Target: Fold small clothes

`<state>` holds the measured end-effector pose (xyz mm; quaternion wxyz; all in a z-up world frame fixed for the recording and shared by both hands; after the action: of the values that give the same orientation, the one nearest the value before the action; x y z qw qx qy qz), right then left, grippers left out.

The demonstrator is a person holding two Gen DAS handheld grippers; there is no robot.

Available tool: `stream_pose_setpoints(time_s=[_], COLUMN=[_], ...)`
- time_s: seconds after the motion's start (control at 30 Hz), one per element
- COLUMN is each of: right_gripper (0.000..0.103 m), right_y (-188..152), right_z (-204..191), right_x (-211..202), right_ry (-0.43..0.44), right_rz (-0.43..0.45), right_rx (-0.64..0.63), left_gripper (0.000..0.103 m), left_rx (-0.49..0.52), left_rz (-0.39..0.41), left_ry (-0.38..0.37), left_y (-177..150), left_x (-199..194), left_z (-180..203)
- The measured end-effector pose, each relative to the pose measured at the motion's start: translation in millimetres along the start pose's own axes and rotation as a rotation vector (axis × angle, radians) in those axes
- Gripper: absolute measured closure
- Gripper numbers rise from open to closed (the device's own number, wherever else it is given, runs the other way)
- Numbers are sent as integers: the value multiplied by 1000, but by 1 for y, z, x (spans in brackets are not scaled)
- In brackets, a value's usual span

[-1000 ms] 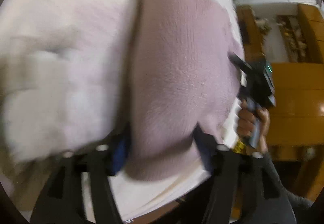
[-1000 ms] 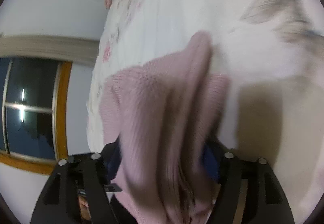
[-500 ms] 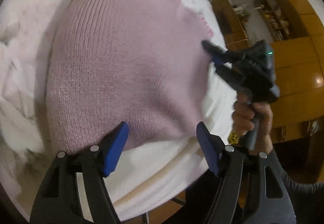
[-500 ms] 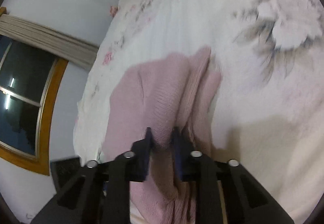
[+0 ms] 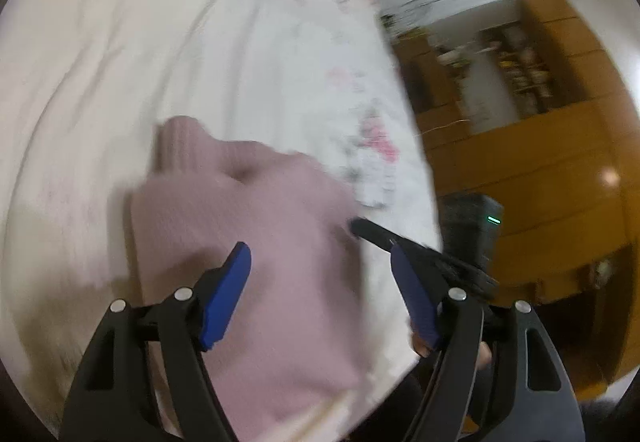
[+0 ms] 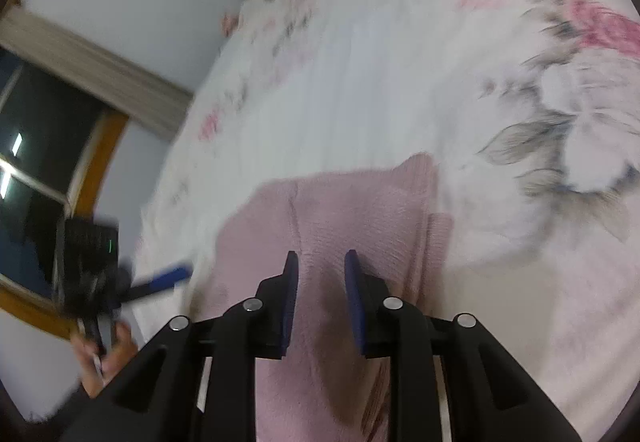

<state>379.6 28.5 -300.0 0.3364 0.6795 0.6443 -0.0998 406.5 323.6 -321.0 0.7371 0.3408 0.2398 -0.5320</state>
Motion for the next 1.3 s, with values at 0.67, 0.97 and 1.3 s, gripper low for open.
stream_pose_setpoints(time_s=[0.67, 0.97, 1.3], right_gripper=[103, 103, 103], right_y=[-64, -93, -143], right_z=[3, -9, -39], right_x=[-16, -4, -16], right_ry=[-38, -84, -146], right_rz=[-100, -154, -207], right_rx=[-44, -121, -183], left_gripper=[58, 53, 49], left_rx=[88, 113, 68], left_rz=[-25, -24, -44], left_ry=[130, 166, 193], left_y=[-44, -74, -134], left_x=[13, 13, -15], left_z=[8, 5, -16])
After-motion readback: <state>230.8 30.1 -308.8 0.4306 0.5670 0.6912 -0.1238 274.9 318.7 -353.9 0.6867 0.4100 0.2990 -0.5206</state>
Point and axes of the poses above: each gripper's, at about its wrist camera, not at the fingertips, and x roughly the way its jaws point, z to its right, y to its top, the point moved 2 cm from there along x, roughly the way its jaws point, and after that the axes turned 13 degrees about y, right-handed, at the moved point
